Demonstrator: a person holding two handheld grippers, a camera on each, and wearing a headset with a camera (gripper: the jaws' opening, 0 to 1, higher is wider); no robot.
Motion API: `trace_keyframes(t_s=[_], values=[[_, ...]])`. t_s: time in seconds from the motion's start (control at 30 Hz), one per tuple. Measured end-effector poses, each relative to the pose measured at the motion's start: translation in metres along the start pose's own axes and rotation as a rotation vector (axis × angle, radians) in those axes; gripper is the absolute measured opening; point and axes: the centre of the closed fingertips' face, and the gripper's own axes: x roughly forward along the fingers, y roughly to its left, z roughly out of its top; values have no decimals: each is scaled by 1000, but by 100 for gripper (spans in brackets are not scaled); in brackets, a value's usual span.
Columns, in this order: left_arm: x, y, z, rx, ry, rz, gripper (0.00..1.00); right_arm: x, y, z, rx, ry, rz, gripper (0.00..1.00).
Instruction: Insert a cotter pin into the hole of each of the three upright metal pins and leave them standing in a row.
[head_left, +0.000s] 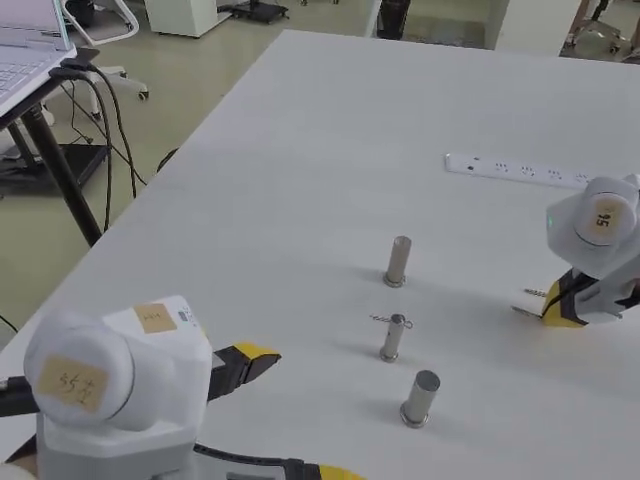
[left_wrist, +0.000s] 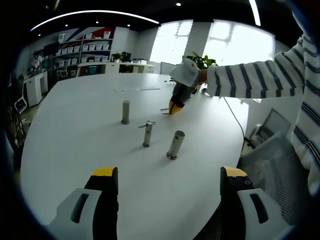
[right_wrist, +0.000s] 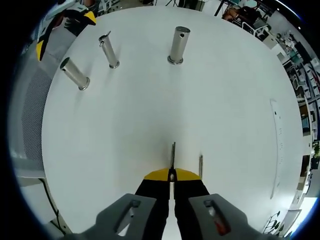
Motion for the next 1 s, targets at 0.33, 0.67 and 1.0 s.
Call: trace_keyframes(t_s=[0.33, 0.67, 1.0], values=[[1, 0, -2, -1, 10, -7, 80, -13, -7, 7, -33, -22, -56, 0], [2, 2, -1, -8, 14, -8, 79, -30, -6, 9, -19, -61, -93, 0], [2, 4, 1, -5, 13, -7, 76, -46, -1, 14, -38, -77, -130, 0]])
